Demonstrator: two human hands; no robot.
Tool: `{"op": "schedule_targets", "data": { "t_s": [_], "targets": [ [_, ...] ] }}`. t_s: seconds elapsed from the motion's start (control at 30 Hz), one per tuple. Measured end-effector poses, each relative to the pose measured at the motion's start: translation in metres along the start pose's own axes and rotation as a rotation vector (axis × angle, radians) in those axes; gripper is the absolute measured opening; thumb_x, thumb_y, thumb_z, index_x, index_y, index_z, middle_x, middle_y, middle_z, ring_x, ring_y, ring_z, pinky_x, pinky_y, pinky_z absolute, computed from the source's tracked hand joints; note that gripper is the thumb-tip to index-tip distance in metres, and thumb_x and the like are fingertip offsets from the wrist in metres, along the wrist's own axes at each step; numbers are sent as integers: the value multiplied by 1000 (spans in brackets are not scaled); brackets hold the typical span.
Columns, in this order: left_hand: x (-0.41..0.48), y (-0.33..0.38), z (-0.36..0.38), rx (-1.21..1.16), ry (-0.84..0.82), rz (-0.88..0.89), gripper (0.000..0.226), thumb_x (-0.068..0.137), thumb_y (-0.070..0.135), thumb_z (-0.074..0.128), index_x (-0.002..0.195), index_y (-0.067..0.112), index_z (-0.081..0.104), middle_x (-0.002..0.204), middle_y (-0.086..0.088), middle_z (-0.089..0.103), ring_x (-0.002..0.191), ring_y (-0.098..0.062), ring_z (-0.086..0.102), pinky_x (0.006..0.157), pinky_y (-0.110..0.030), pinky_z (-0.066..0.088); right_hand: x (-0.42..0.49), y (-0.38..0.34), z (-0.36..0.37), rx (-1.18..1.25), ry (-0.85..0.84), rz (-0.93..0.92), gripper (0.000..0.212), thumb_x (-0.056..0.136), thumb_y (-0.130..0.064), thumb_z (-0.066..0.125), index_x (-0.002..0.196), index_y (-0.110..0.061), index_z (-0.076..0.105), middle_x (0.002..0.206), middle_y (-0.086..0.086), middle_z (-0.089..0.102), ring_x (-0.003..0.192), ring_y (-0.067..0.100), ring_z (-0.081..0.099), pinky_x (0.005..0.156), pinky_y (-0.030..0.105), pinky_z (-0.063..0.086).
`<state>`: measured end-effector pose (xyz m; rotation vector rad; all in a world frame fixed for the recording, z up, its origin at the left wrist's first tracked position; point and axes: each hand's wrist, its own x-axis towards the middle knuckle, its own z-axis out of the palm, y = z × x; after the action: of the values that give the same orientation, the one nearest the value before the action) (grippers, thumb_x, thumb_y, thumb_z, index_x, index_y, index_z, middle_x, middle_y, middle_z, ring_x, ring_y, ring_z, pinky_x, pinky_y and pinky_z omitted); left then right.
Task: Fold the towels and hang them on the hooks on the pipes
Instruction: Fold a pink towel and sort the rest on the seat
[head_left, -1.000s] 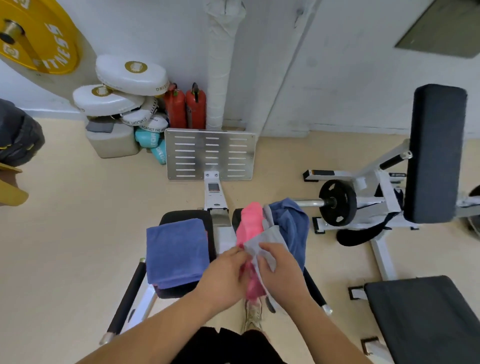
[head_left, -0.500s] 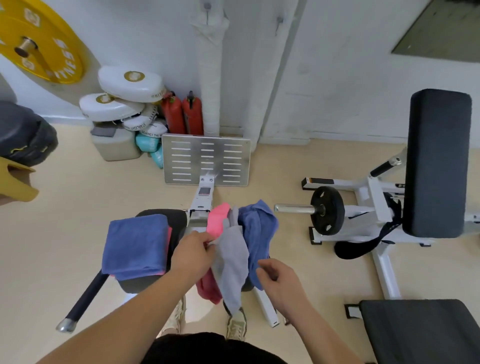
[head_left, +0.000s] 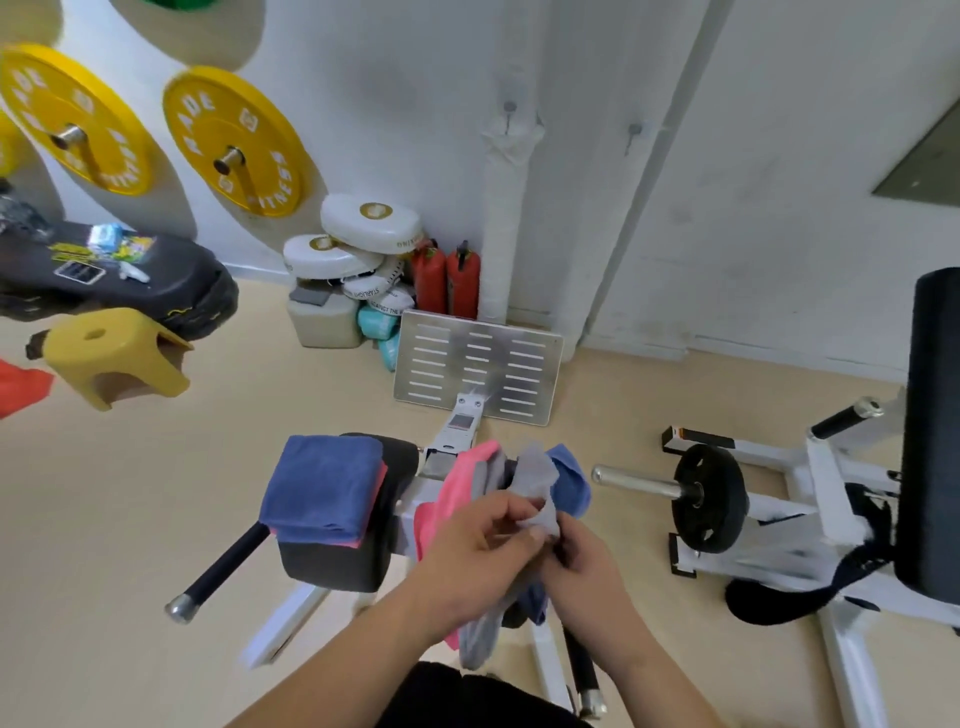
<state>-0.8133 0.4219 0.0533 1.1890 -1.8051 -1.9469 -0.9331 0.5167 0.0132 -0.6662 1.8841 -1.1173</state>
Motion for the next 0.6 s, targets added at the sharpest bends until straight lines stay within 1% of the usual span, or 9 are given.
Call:
{"op": "schedule_targets", "data": {
  "t_s": [0.1, 0.17, 0.23, 0.3, 0.33, 0.4, 0.47, 0.53, 0.6],
  "targets": [
    [0, -5, -2, -20, 148, -15, 19, 100, 13, 59, 95, 22, 75, 104, 12, 77, 101, -10, 71, 87, -18, 56, -9, -10, -19, 84, 97, -12, 16, 98, -8, 54, 86, -8, 65, 71, 7, 65, 68, 10, 54, 63, 26, 44],
    [6, -10, -6, 68, 255, 29, 24, 101, 11, 57, 96, 28, 72, 100, 10, 75, 98, -10, 71, 92, -30, 57, -17, -24, -32, 199, 146, -31, 16, 98, -9, 56, 85, -6, 65, 70, 0, 63, 69, 5, 57, 65, 23, 47],
    [11, -4, -8, 166, 259, 124, 23, 100, 10, 58, 100, 30, 68, 105, 13, 72, 93, 3, 66, 86, -23, 55, -25, -39, -47, 339, 164, -29, 28, 92, -10, 61, 64, -14, 56, 61, -7, 52, 60, 2, 50, 63, 25, 42],
    [18, 9, -6, 211, 197, 205, 23, 98, 10, 62, 108, 30, 66, 109, 16, 70, 98, 7, 64, 82, -13, 53, -35, -53, -60, 457, 183, -62, 29, 78, -16, 61, 51, -22, 51, 57, -6, 45, 56, 4, 46, 63, 29, 36],
    [22, 14, -4, 231, 160, 222, 25, 96, 11, 64, 113, 30, 65, 109, 16, 69, 100, 6, 63, 84, -14, 54, -40, -57, -65, 501, 186, -86, 24, 76, -19, 61, 53, -18, 56, 60, -1, 51, 61, 7, 52, 65, 31, 39],
    [29, 19, 1, 293, 83, 211, 35, 93, 16, 70, 125, 27, 62, 113, 16, 67, 103, 4, 63, 90, -19, 55, -47, -59, -75, 561, 180, -130, 28, 80, -23, 65, 75, 5, 67, 76, 19, 64, 75, 22, 64, 75, 36, 48],
    [32, 19, 7, 374, 7, 176, 53, 88, 23, 76, 137, 29, 55, 122, 17, 64, 110, 6, 59, 97, -22, 52, -55, -61, -84, 594, 168, -149, 37, 84, -24, 67, 91, 12, 68, 89, 31, 71, 84, 32, 70, 81, 39, 54],
    [32, 17, 15, 396, -111, 138, 70, 85, 25, 78, 146, 33, 46, 135, 17, 56, 121, 4, 54, 101, -20, 46, -63, -62, -90, 600, 172, -162, 34, 84, -26, 68, 87, 8, 69, 88, 30, 73, 84, 33, 72, 80, 38, 56],
    [28, 16, 23, 314, -266, 76, 73, 85, 21, 77, 149, 35, 44, 133, 12, 60, 114, 2, 61, 96, -15, 49, -68, -57, -95, 627, 195, -140, 35, 82, -28, 70, 91, 5, 67, 91, 26, 73, 89, 33, 72, 81, 37, 56]
  ]
}}
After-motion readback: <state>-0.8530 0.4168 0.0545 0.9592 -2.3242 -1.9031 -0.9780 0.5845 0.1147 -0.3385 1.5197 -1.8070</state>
